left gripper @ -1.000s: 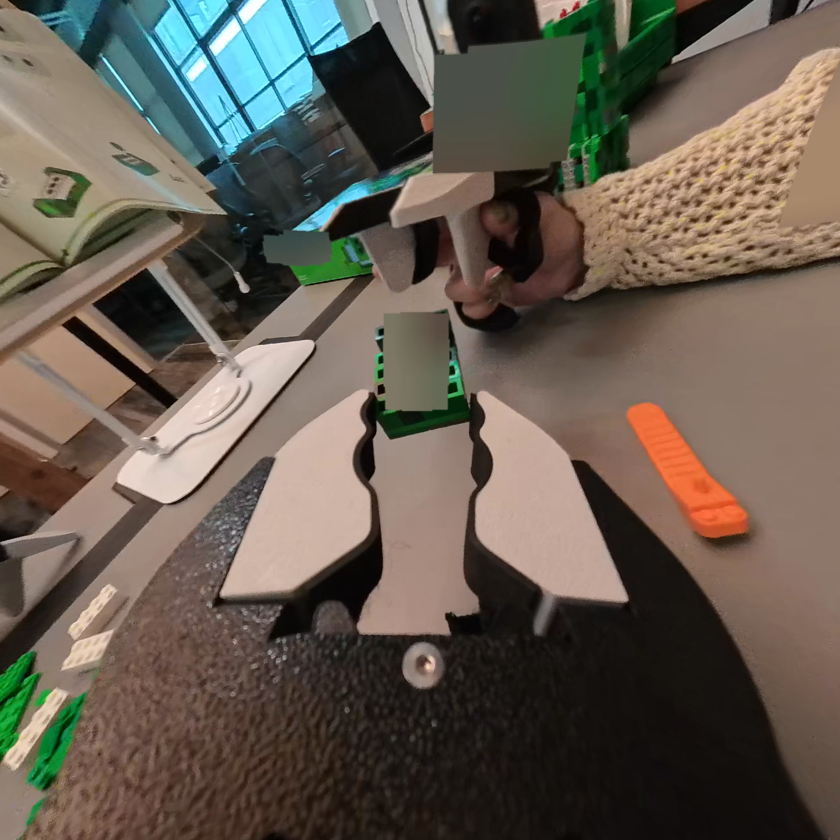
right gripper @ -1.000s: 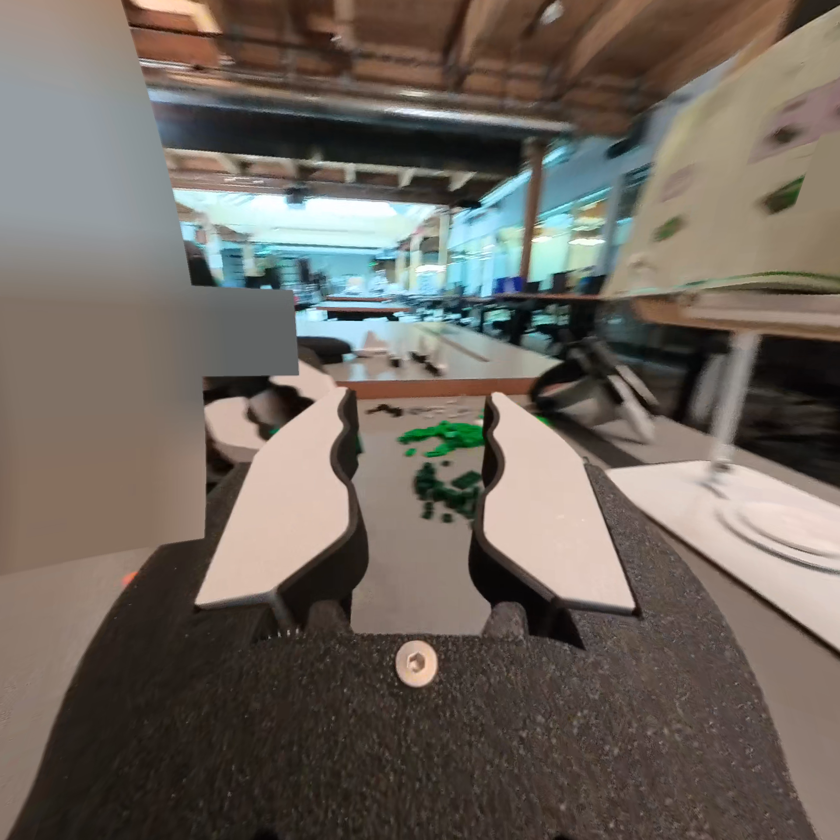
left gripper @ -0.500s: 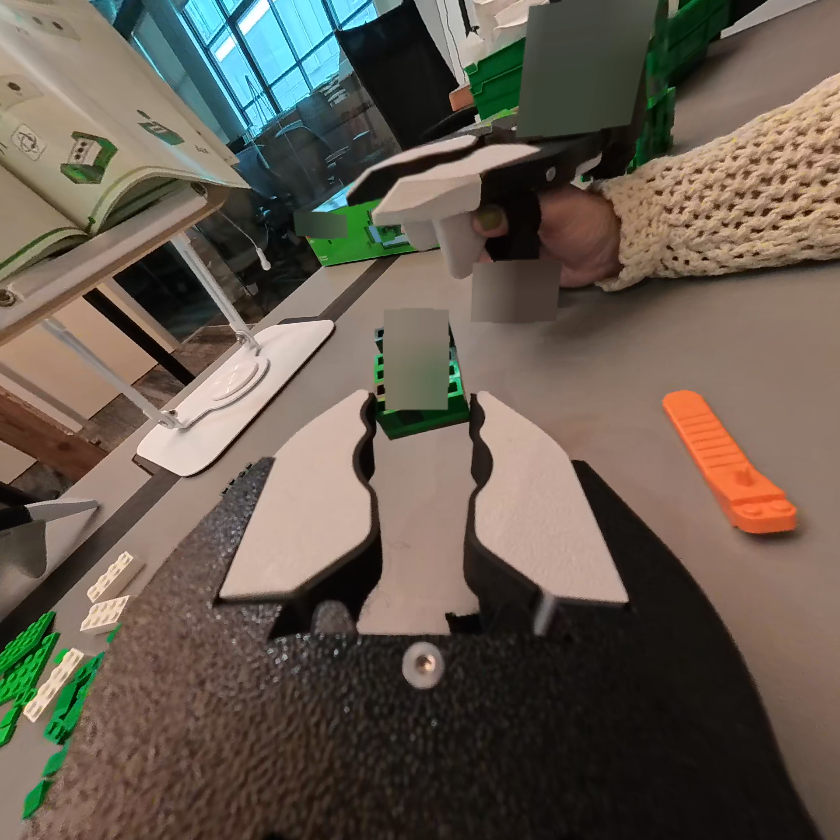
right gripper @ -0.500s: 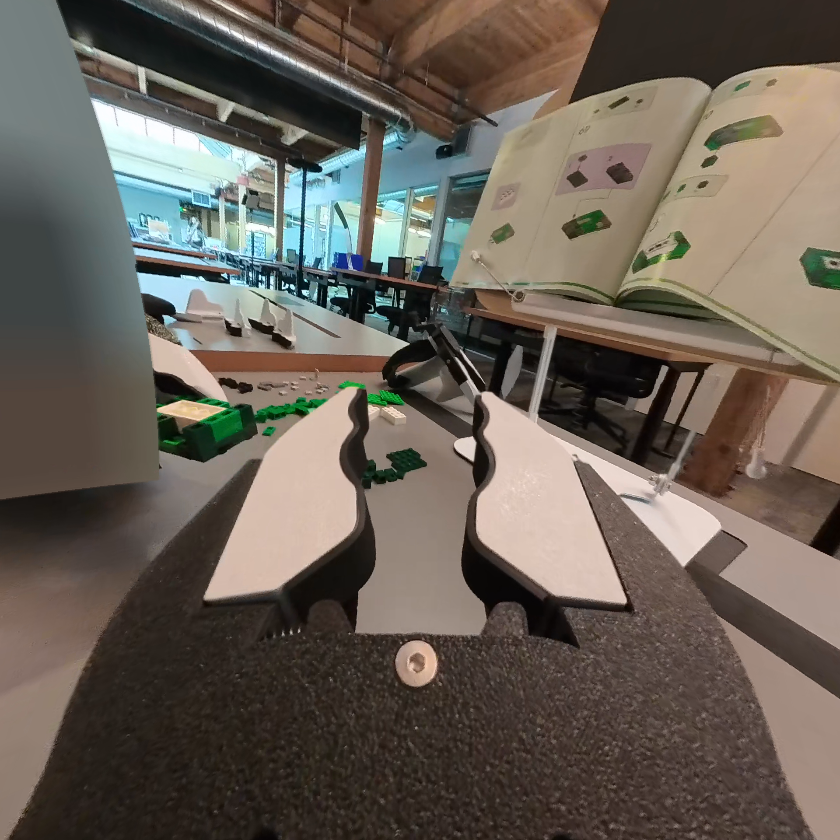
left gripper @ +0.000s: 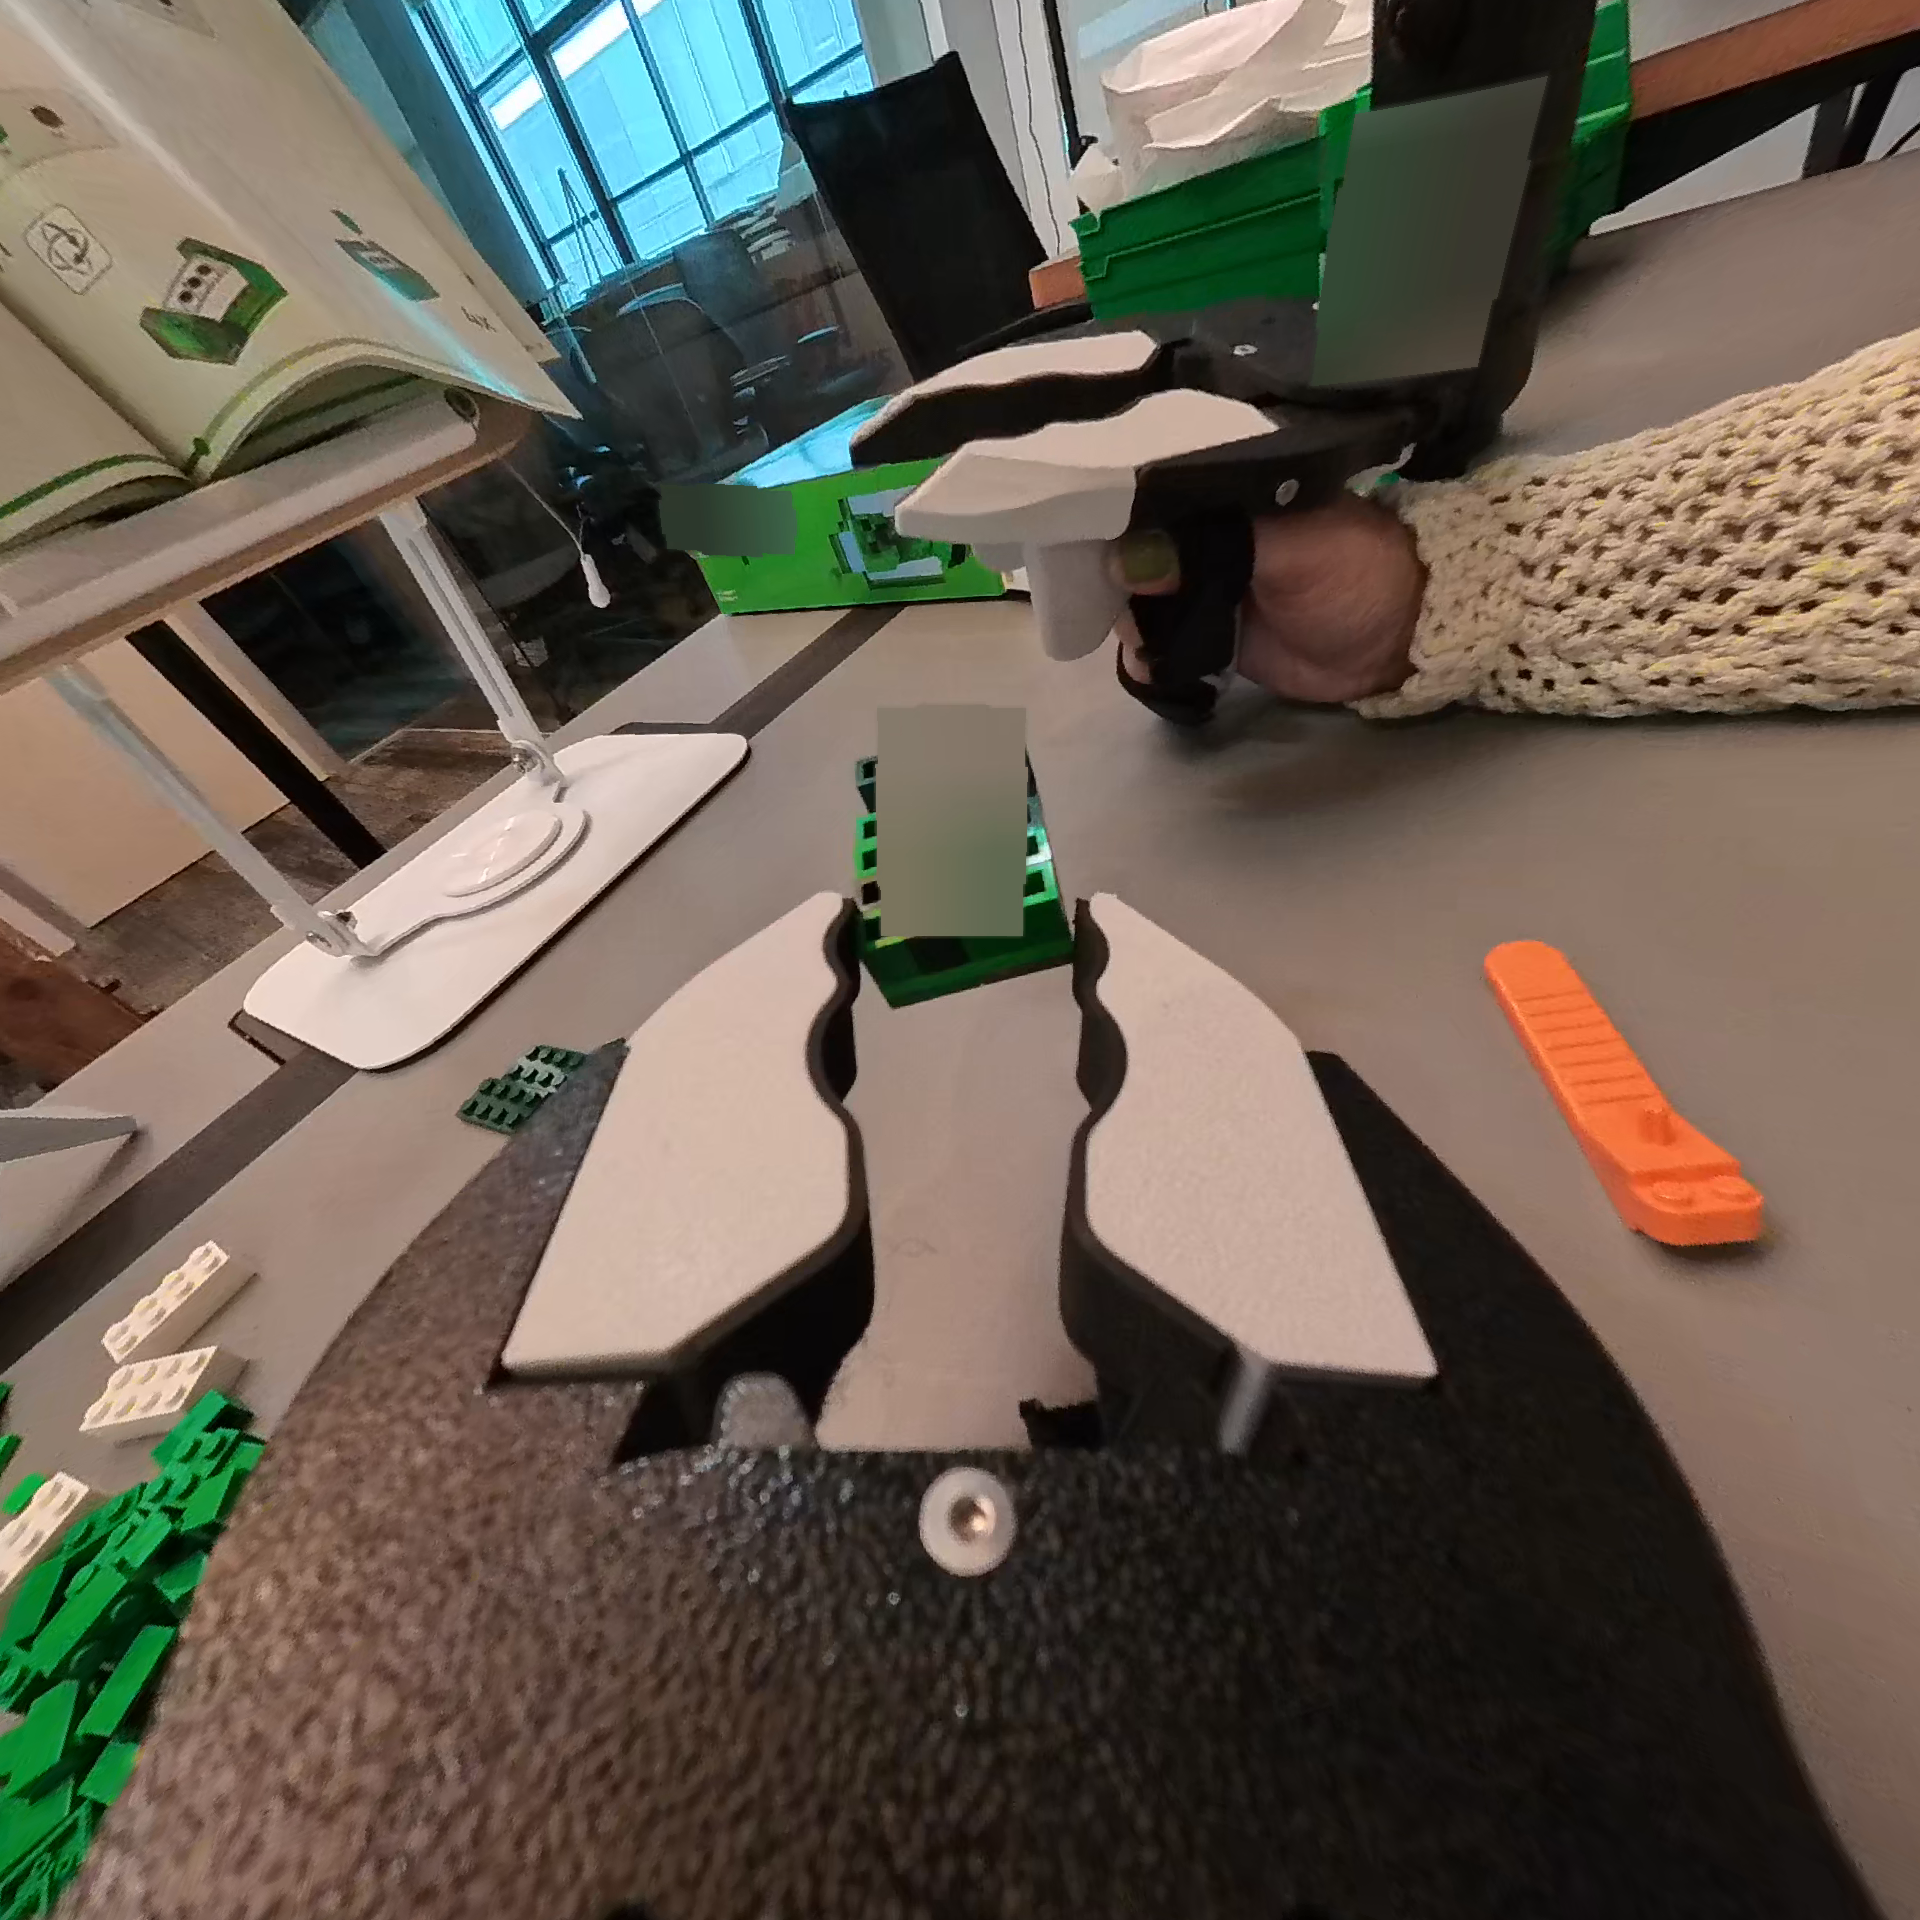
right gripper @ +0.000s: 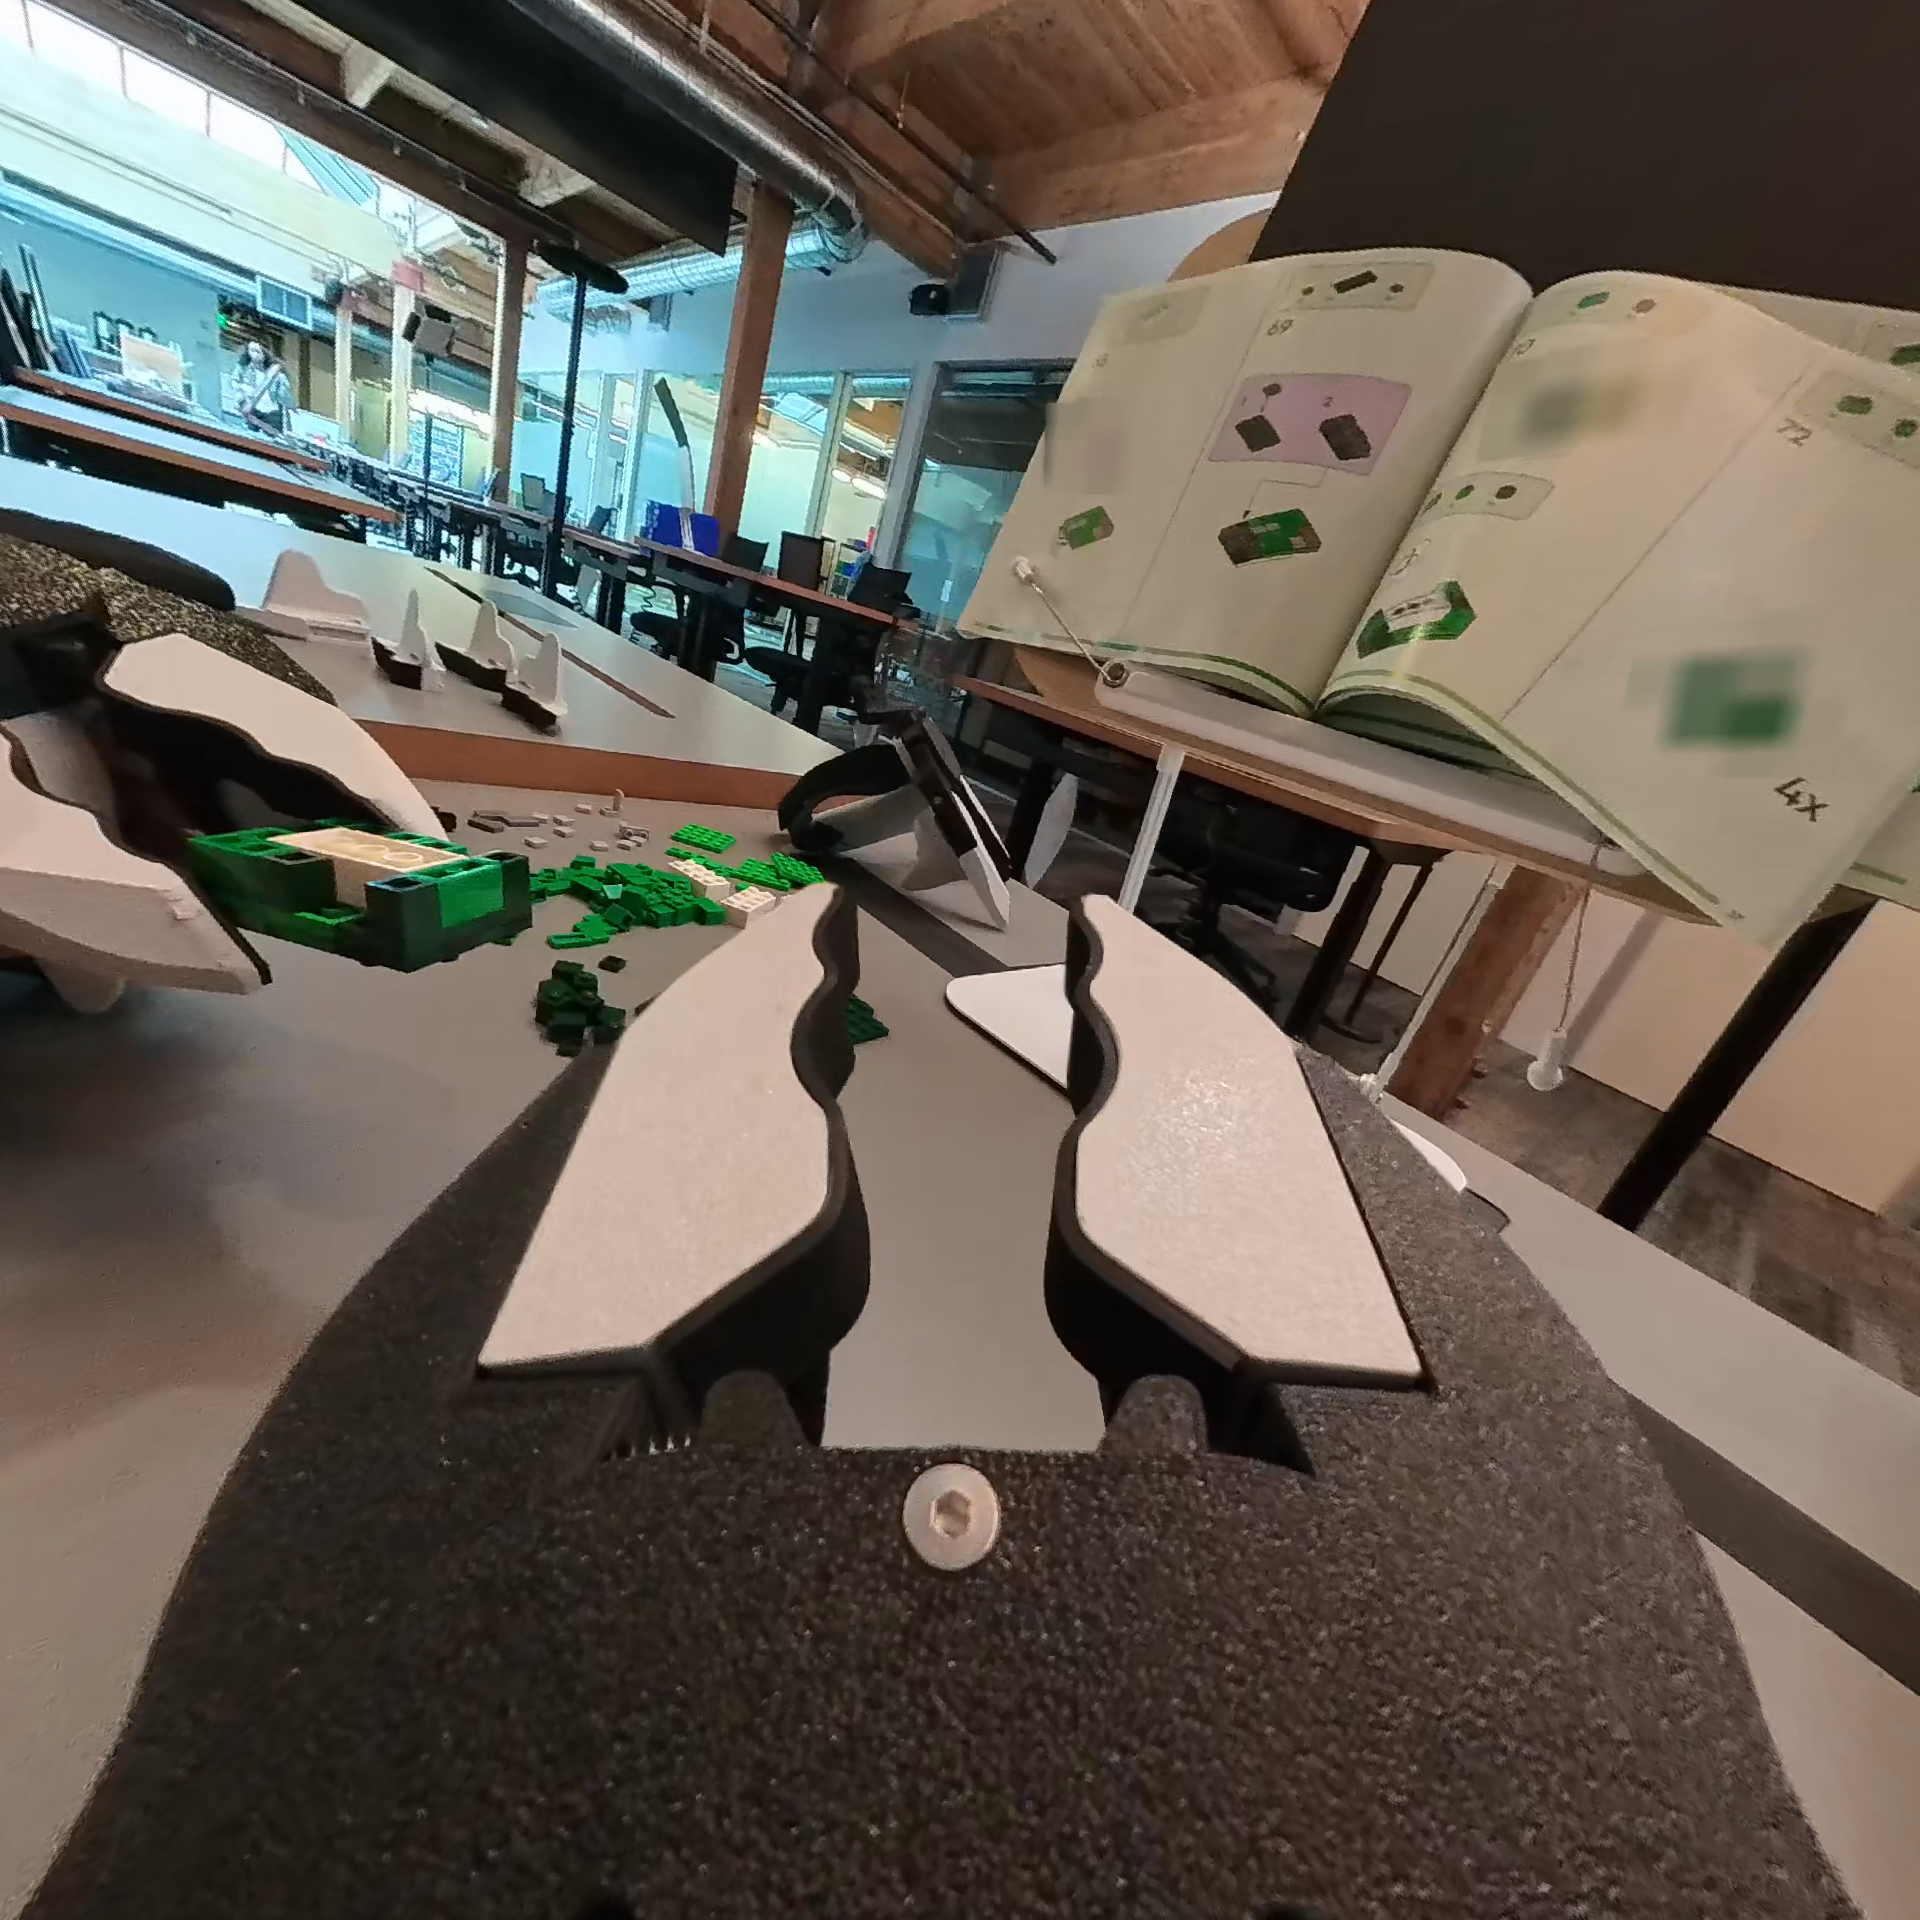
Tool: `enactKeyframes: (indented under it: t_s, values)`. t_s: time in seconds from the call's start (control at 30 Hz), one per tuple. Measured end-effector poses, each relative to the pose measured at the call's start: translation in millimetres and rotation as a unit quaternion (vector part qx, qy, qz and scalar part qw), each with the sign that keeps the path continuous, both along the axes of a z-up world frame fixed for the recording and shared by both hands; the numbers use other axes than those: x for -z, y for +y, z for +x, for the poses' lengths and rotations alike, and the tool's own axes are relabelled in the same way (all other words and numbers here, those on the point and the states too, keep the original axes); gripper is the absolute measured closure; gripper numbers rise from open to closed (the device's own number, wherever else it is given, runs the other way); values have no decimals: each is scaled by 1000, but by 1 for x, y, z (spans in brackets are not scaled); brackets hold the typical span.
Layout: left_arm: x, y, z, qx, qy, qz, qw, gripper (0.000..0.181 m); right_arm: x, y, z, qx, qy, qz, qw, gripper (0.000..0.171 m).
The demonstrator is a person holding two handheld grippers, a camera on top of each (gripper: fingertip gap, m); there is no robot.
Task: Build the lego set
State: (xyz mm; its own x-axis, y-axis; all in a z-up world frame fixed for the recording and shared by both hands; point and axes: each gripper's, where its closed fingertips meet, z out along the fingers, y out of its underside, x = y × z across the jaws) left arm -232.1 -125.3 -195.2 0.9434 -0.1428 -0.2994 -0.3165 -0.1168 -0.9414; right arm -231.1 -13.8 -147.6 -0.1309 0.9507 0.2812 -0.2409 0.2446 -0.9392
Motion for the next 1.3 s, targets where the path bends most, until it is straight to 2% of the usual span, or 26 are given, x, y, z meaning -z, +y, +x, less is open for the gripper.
enactKeyframes:
  t_s: [1.3]
  values:
    - [1,2,1,5,5,-8,1000,142,8,-1,-3,0,-21,14,1000,142]
